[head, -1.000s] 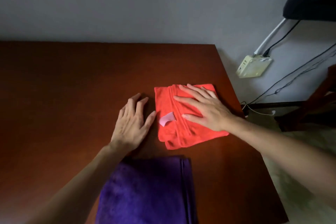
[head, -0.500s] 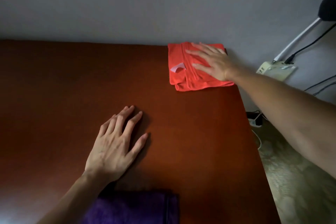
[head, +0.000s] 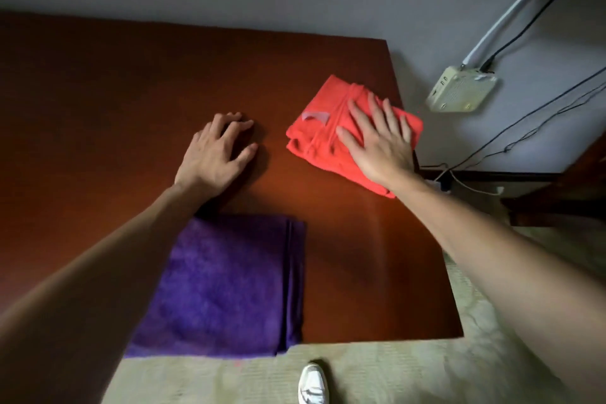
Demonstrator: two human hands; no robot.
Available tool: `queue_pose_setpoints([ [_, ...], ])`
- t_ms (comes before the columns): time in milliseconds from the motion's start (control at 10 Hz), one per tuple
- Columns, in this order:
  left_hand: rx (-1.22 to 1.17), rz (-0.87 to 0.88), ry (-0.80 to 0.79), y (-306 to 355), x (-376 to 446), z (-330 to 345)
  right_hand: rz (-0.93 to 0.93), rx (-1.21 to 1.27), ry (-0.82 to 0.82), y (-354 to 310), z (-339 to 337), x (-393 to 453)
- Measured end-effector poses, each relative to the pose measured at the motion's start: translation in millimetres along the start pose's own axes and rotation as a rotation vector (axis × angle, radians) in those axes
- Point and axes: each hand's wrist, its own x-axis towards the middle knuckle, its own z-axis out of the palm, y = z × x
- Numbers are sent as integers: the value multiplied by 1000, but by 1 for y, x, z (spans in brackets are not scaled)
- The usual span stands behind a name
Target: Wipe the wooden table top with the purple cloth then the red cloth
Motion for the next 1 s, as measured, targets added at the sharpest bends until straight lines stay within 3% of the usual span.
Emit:
queue_pose_setpoints([
  [100,-324,-199,120,34,-7,-15,-73,-44,36,7,-4,-70],
  [200,-356,-37,102,81,-57,-35,-133,-66,14,14,-10,-128],
  [300,-252,45,-3,93,-107,-31,-162,-86,3,17,-16,-168],
  [500,-166,-136,88,98,-197,-21,-202,-97,-49,16,-29,-221],
  [800,57,-137,-146,108,-229,-16,-146,-26,-232,9,-50,-218],
  [900,4,-290,-340,122,-223,-39,-31,169,-356,-1,-76,-228],
  [1000,-319,-447,-319,142,-227,-53,205,534,-316,-16,-100,-266],
])
